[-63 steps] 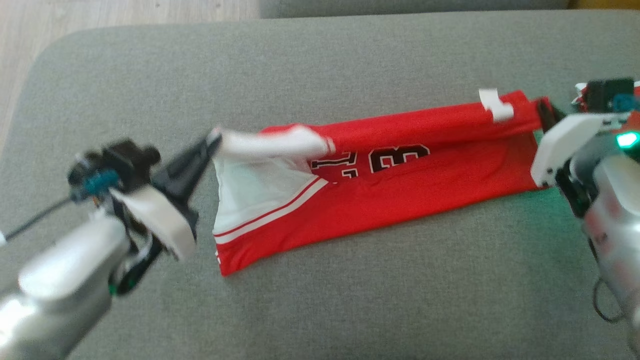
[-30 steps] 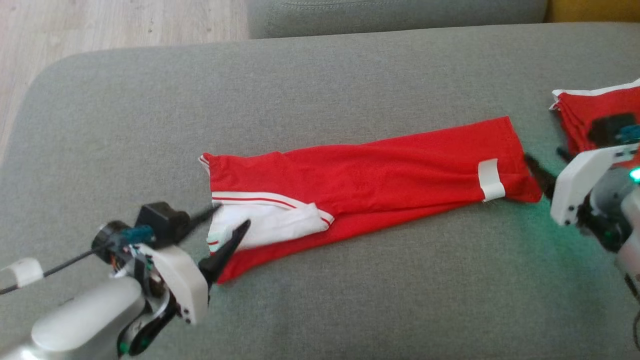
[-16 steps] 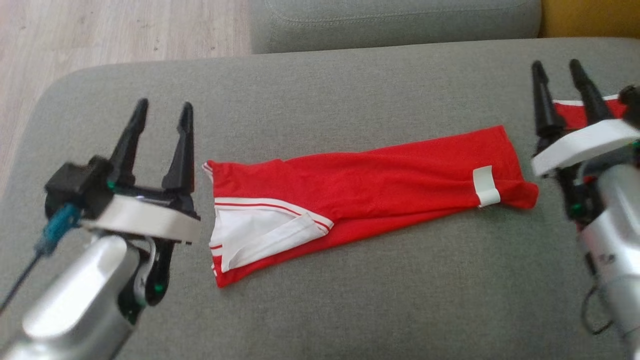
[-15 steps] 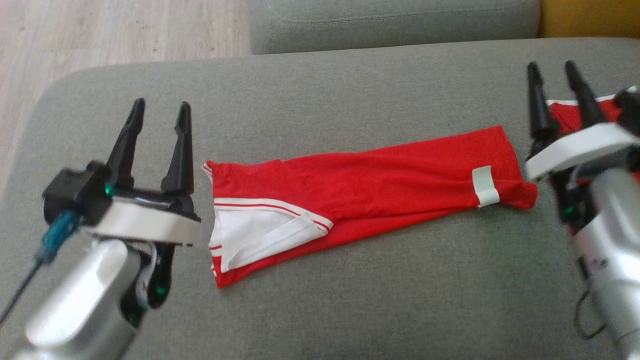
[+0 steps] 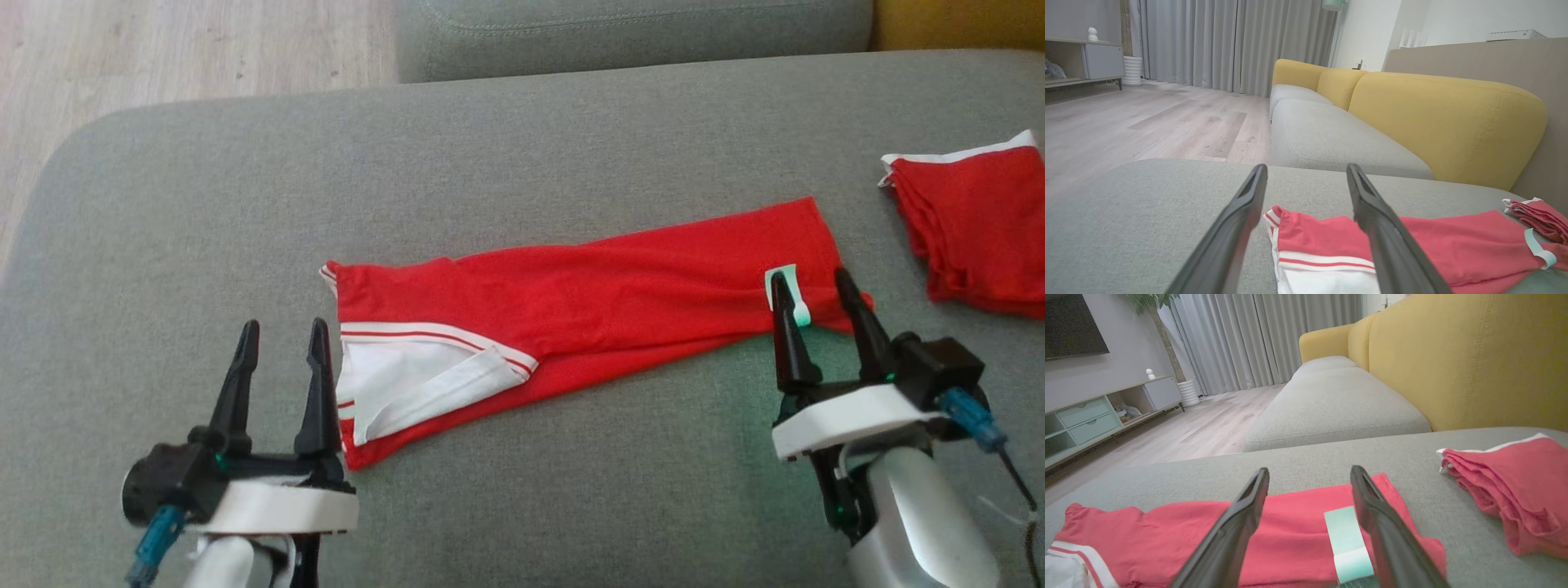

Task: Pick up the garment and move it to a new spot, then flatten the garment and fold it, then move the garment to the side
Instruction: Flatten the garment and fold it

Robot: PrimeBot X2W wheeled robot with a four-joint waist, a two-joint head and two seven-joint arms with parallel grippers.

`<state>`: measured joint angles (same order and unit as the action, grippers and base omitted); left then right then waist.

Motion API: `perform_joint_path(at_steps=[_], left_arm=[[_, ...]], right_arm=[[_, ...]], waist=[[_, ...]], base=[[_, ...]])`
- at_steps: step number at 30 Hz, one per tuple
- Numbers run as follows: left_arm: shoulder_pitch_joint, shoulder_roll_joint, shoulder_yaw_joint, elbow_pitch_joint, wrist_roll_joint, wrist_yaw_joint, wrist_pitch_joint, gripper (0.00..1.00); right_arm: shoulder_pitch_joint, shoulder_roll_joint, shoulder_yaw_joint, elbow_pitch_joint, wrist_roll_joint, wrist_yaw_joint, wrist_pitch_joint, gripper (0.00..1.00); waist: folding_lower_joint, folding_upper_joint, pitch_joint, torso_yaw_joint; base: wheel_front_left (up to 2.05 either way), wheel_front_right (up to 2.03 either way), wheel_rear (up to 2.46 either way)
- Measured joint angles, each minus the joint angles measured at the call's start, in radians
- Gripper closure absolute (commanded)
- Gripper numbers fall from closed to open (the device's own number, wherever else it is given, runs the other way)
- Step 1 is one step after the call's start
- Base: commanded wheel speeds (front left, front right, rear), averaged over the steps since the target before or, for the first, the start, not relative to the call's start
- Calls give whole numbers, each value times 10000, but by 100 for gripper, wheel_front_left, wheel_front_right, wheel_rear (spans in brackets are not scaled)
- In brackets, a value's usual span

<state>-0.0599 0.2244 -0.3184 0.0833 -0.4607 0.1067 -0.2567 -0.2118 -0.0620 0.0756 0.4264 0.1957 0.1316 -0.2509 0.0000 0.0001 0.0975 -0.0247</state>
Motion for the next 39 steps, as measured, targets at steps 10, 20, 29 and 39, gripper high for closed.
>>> perform_joint_path(at_steps=[10, 20, 29, 39], left_arm=[[-492, -913, 1012, 570, 1212, -1390, 0, 0], [-900, -1294, 1354, 920, 1737, -1912, 0, 0], [-1068, -1505, 1582, 1097, 1992, -2128, 0, 0], [-1174, -1638, 1921, 1129, 2159, -2226, 0, 0]], right_arm=[[-902, 113, -1584, 537, -1089, 0, 631, 0], [-2077, 127, -3557, 2592, -1837, 0, 1279, 0], [-2856, 96, -4109, 4416, -2602, 0, 1356, 100], [-3046, 159, -5601, 4172, -3787, 0, 648, 100]], waist=[[1, 0, 526, 193], [3, 0, 1176, 574], [1, 0, 1415, 711], [0, 0, 1009, 320]], base=[[0, 0, 0], [0, 0, 0], [0, 0, 0], [0, 0, 0]])
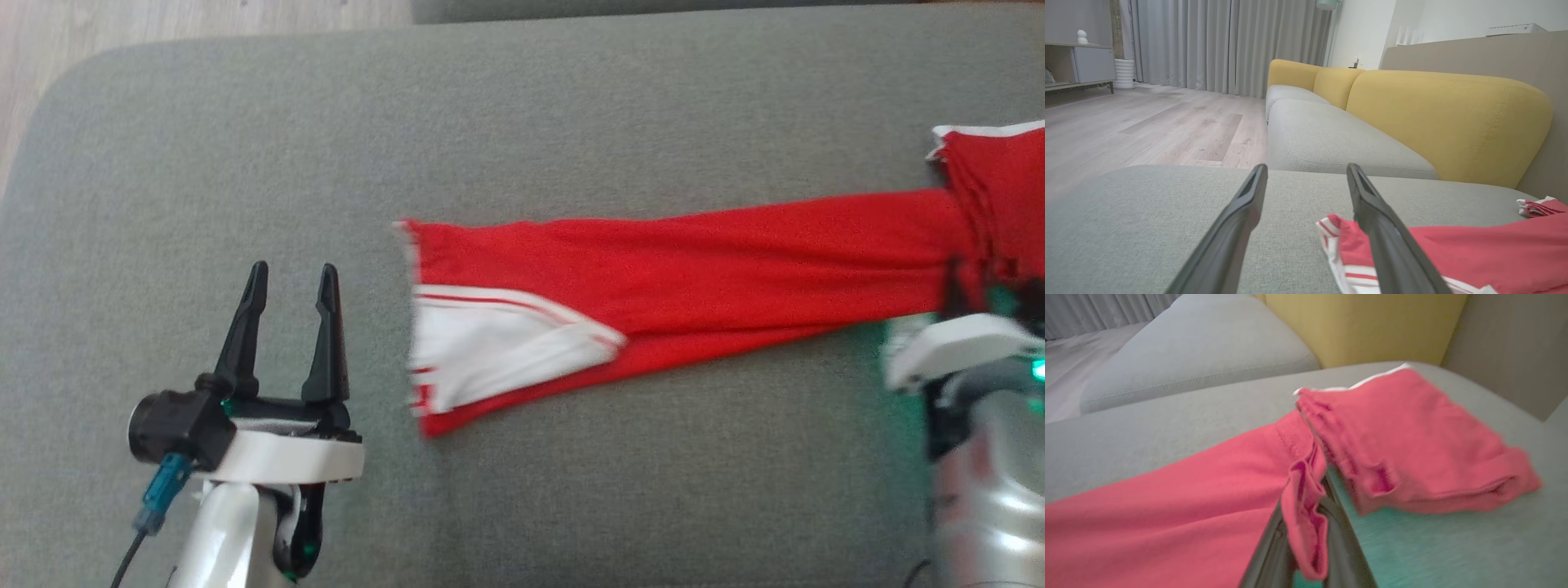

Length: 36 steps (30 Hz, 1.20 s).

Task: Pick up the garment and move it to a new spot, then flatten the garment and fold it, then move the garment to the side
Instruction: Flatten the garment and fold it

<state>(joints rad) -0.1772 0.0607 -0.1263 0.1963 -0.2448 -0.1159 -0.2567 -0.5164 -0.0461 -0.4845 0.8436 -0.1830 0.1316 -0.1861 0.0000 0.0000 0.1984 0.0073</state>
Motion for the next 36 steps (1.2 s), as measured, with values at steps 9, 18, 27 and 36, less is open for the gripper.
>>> perform_joint_path(at_steps=[9, 18, 27, 36], left_arm=[[234, -50, 100, 2, 84, -77, 0, 0], [462, -84, 81, 88, 84, -86, 0, 0], [857, -86, 73, 146, 84, -88, 0, 0], [834, -92, -75, 176, 84, -88, 0, 0]], right_arm=[[174, -230, -738, -1411, -644, 0, 140, 100], [161, -98, 1684, -2006, 1104, 0, 408, 100], [399, -96, 6232, -3028, 4535, 0, 1143, 100], [628, -105, 9137, -2700, 5812, 0, 1244, 100]], waist=[[-1, 0, -479, -307], [-1, 0, -1021, -173], [-2, 0, -1549, 282], [0, 0, -1563, 886]], base=[[0, 0, 0], [0, 0, 0], [0, 0, 0], [0, 0, 0]])
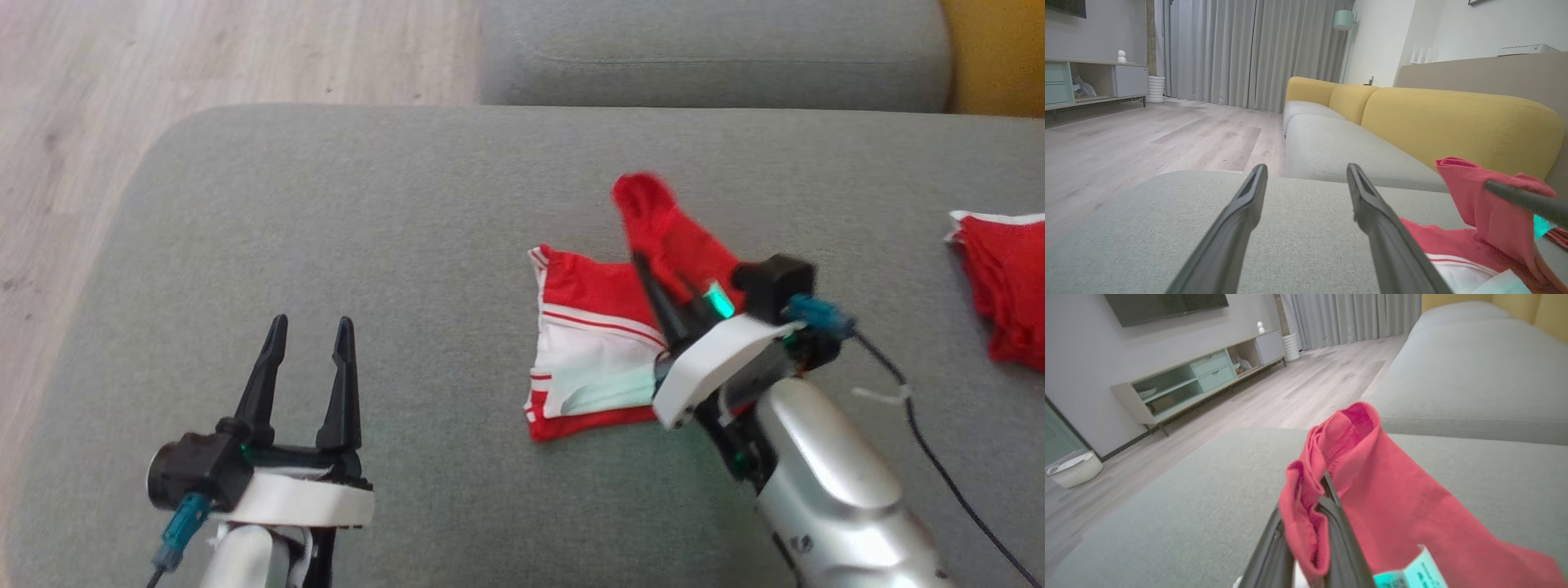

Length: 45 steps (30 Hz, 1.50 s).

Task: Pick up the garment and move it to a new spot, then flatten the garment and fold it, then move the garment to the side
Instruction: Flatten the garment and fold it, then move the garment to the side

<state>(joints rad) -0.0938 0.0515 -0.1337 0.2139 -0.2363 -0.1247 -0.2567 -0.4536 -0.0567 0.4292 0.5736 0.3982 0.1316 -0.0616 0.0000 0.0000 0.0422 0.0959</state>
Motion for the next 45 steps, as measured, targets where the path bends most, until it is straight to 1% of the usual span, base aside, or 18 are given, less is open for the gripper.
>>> perform_joint_path(at_steps=[4, 8, 9, 10, 13, 16, 18, 19, 21, 23, 28, 30, 34, 37, 40, 45], left_arm=[[-26, -4, -98, 48, -2, 0, 0, 0], [-50, -4, -207, 79, -4, 0, 0, 0], [-67, -4, -228, 92, -4, 0, 0, 0], [-80, -6, -245, 107, -4, 0, 0, 0], [-109, -8, -251, 153, -4, 0, 0, 0], [-128, -8, -238, 163, -4, 0, 0, 0], [-165, -10, -238, 169, -4, 0, 0, 0], [-230, -10, -228, 165, -4, 0, 0, 0], [-249, -12, -215, 146, -4, -2, 0, 0], [-246, -13, -199, 142, -4, -2, 0, 0], [-238, -13, -63, 82, -2, -2, 0, 0], [-216, -13, 21, 69, -2, -2, 0, 0], [-106, -13, 71, 46, 0, -2, 0, 0], [106, -13, 100, 35, 0, 0, 0, 0], [272, -12, 104, 35, 0, 4, 0, 0], [308, -12, 96, 35, 0, 6, 0, 0]], right_arm=[[-4, -15, 752, 431, 171, 0, -69, 100], [-8, -19, 1116, 773, 173, 0, -148, 100], [-17, -17, 1177, 940, 171, 0, -148, 63], [-33, -19, 1262, 1097, 125, 0, -148, 0], [-39, -90, 1760, 1145, 276, 0, -270, 0], [-65, -88, 2429, 817, 585, 0, -504, 0], [-105, -67, 2564, 644, 579, 0, -779, 0], [-208, -65, 2414, 598, 454, 0, -1126, 0], [-372, -65, 1893, 610, 226, 0, -1406, 0], [-495, -67, 1103, 662, -163, 0, -1615, 0], [-368, -71, -1308, 731, -1921, 0, -1841, 0], [-85, -73, -2157, 393, -2809, 0, -1866, 0], [1056, -67, -3438, -748, -3741, 0, -1893, 0], [2052, -59, -3940, -1517, -3818, 0, -1893, 0], [2738, -13, -4148, -1877, -3716, 0, -1893, 0], [2949, 71, -4115, -2140, -3716, 0, -1893, 0]], waist=[[0, 0, 107, 275], [0, 0, 208, 450], [0, 0, 238, 501], [1, 0, 266, 545], [1, 0, 333, 629], [1, 0, 346, 574], [0, 0, 328, 465], [0, 0, 301, 326], [0, 0, 264, 152], [0, 0, 221, -42], [0, 0, 127, -587], [0, 0, 94, -794], [0, 0, 48, -1131], [0, 0, 64, -1292], [0, 0, 129, -1377], [0, 0, 236, -1430]], base=[[0, 0, 0], [0, 0, 0], [0, 0, 0], [0, 0, 0], [0, 0, 0], [0, 0, 0], [0, 0, 0], [0, 0, 0], [0, 0, 0], [0, 0, 0], [0, 0, 0], [0, 0, 0], [0, 0, 0], [0, 0, 0], [0, 0, 0], [0, 0, 0]])
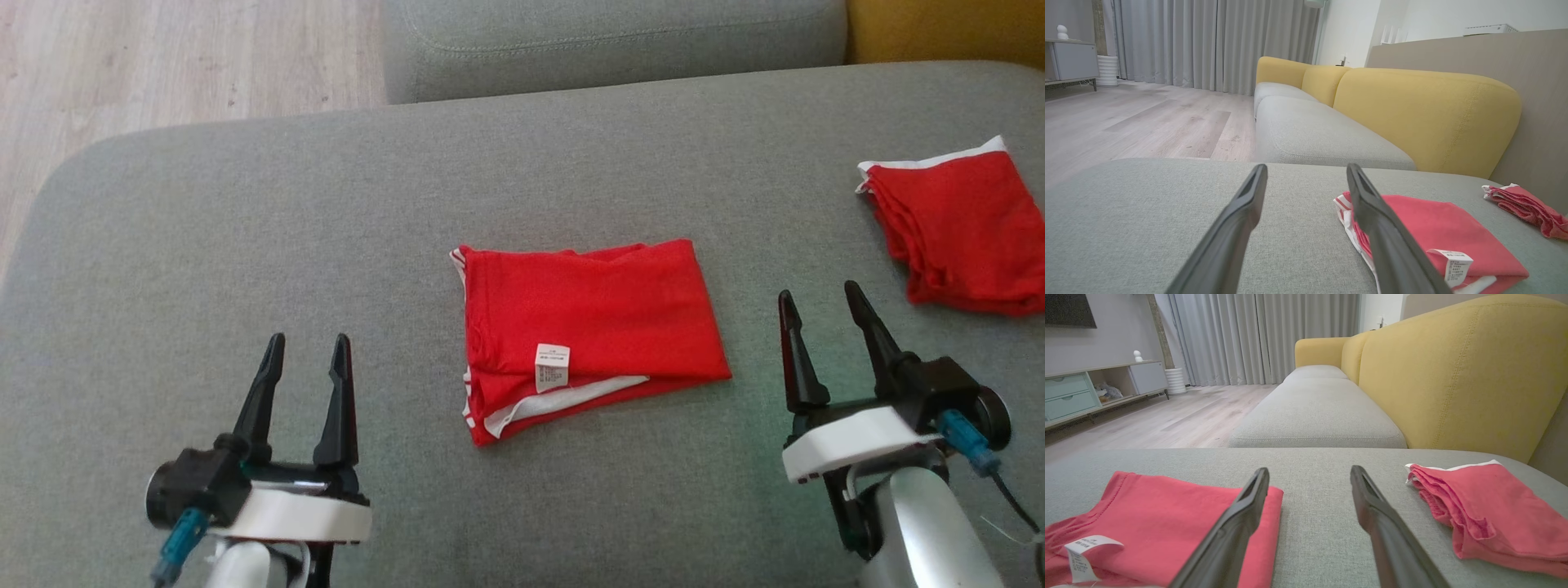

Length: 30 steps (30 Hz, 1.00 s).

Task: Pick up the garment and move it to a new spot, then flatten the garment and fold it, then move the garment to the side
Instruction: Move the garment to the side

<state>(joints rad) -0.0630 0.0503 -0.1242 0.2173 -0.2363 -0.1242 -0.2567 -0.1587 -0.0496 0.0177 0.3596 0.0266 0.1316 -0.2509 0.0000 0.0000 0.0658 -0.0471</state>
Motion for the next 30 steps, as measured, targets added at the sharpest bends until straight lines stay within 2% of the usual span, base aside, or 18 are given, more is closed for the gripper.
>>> perform_joint_path(at_steps=[6, 10, 20, 26, 27, 28, 29, 30], left_arm=[[-78, 0, -56, 2, 0, -2, 0, 0], [-335, -2, -125, 2, 0, -2, 0, 0], [-751, -8, -422, 88, -4, -4, 0, 0], [-846, -13, -454, 142, -4, -6, 0, 0], [-846, -13, -458, 161, -4, -6, 0, 0], [-846, -13, -458, 188, -4, -6, 0, 0], [-846, -13, -458, 211, -4, -6, 0, 0], [-846, -15, -458, 221, -4, -6, 0, 0]], right_arm=[[-101, 6, 75, 107, -19, 0, 27, 0], [-551, 6, 244, 554, -35, 0, 635, 0], [-1934, -4, 52, 2817, 282, 0, 2251, 0], [-2479, -48, 341, 3896, 527, 0, 2698, 0], [-2603, -65, 418, 4017, 525, 0, 2767, 29], [-2707, -88, 464, 4109, 527, 0, 2780, 88], [-2791, -100, 523, 4209, 522, 0, 2775, 100], [-2834, -104, 583, 4284, 474, 0, 2754, 100]], waist=[[0, 0, 140, 138], [0, 0, 353, 351], [1, 0, 1055, 1114], [0, 0, 1260, 1476], [0, 0, 1261, 1502], [1, 0, 1250, 1513], [1, 0, 1232, 1514], [1, 0, 1210, 1503]], base=[[0, 0, 0], [0, 0, 0], [0, 0, 0], [0, 0, 0], [0, 0, 0], [0, 0, 0], [0, 0, 0], [0, 0, 0]])
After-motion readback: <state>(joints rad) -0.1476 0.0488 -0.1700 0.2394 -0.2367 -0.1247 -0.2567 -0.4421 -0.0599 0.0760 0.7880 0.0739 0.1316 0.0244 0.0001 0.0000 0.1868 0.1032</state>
